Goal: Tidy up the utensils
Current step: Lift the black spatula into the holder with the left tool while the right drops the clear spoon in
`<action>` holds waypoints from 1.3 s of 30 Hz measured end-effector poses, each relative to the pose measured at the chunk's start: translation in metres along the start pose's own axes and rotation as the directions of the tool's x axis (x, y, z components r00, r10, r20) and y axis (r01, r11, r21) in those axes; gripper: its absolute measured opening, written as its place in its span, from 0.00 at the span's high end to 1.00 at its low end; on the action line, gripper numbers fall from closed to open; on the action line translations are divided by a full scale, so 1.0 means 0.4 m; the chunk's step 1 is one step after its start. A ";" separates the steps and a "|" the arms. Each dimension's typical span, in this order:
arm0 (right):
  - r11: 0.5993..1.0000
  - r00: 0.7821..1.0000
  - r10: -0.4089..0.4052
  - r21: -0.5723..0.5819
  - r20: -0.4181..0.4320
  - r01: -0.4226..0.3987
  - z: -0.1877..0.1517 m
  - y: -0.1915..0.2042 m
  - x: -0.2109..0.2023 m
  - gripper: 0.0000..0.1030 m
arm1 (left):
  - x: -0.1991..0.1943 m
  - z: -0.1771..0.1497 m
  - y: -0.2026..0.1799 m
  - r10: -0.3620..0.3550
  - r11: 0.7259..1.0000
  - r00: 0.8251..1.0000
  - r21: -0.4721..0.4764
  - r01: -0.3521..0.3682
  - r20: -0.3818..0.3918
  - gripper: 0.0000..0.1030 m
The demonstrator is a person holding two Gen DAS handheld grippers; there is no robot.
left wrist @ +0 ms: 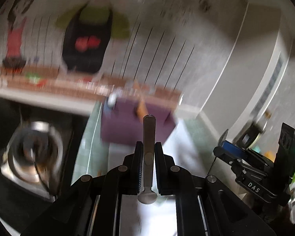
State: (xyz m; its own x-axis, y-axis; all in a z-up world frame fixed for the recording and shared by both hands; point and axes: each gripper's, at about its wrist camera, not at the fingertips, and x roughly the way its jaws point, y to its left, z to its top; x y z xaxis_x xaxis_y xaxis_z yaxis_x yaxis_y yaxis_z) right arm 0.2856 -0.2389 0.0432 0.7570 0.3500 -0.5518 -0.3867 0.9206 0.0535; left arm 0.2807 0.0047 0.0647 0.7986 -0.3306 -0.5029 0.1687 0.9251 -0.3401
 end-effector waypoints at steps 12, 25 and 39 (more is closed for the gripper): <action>0.983 0.954 -0.094 -0.127 0.285 0.135 0.451 0.000 -0.007 0.69 | 0.059 0.382 -0.054 0.012 0.988 0.970 0.144 -0.048 0.244 0.89; 0.976 0.982 -0.164 -0.129 0.098 0.176 0.312 -0.025 0.350 0.69 | 0.344 0.284 0.078 0.061 0.996 0.998 0.061 -0.063 0.023 0.88; 0.998 0.996 0.065 -0.014 -0.067 -0.066 0.213 -0.065 0.294 0.65 | 0.304 0.220 0.056 0.036 0.999 0.994 0.029 -0.033 -0.106 0.60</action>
State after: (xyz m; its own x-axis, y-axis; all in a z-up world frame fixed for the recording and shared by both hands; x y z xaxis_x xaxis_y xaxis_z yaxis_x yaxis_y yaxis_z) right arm 0.4295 -0.2069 0.0479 0.6931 0.3971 -0.6016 -0.4436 0.8928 0.0782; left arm 0.4324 0.0015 0.0657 0.7382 -0.3152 -0.5964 0.1587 0.9405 -0.3005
